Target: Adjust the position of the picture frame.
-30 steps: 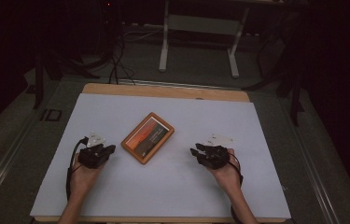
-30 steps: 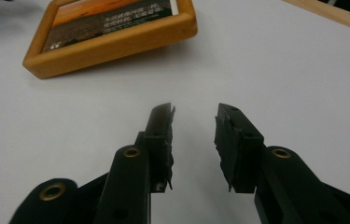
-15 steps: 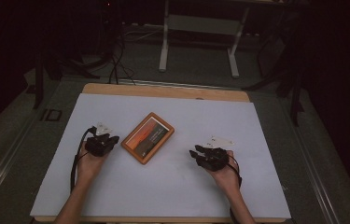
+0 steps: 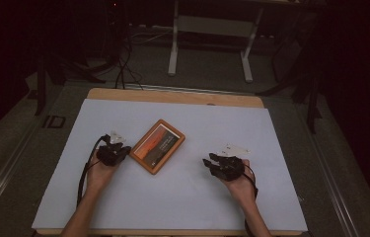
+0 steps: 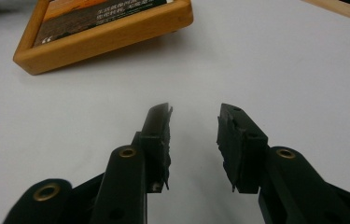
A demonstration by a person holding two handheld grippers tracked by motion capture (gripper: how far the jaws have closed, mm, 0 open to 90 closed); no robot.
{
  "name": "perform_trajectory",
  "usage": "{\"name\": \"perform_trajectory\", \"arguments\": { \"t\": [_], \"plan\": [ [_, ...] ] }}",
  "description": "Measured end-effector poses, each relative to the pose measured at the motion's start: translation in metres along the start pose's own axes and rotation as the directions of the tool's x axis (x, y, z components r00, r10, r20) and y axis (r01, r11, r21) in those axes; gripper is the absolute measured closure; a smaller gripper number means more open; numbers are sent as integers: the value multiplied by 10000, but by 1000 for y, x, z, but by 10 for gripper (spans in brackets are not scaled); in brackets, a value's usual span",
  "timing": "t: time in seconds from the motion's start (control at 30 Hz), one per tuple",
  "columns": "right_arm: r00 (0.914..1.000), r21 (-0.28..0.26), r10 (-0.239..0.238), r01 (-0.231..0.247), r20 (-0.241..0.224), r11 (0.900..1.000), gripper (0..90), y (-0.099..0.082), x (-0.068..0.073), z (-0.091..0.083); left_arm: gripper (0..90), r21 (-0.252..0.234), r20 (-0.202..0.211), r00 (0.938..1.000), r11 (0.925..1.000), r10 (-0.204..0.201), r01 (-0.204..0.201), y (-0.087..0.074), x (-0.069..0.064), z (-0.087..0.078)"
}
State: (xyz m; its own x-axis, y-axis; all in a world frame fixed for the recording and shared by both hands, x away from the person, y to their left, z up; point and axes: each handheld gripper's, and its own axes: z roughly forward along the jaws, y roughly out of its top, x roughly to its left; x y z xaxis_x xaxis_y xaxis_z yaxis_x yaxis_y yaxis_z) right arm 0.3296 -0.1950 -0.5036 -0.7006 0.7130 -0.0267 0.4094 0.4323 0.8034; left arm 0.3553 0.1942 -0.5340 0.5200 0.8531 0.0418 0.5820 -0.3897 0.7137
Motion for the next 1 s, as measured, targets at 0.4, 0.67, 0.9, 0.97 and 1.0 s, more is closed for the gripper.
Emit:
{"name": "perform_trajectory", "arguments": {
  "t": [0.4,0.67,0.9,0.97,1.0],
  "plan": [
    [10000,125,64,-63,-69,9999,623,0,-2,3,900,-204,966,9916,9962,863,-847,5,-45,-7],
    [9992,298,2,9,-391,9996,593,5,4,15,900,-318,1617,9818,9949,993,-954,5,-61,-12],
    [9925,104,551,-543,-1089,9985,475,15,8,30,899,-495,2540,9595,9924,1218,-1129,6,-64,-16],
    [9873,99,933,-928,-1286,9956,420,20,8,38,892,-458,2407,9647,9941,1069,-987,6,-62,-16],
    [9858,119,1005,-998,-1342,9949,403,21,7,39,865,-433,2157,9730,9963,825,-748,7,-59,-15]
  ]
}}
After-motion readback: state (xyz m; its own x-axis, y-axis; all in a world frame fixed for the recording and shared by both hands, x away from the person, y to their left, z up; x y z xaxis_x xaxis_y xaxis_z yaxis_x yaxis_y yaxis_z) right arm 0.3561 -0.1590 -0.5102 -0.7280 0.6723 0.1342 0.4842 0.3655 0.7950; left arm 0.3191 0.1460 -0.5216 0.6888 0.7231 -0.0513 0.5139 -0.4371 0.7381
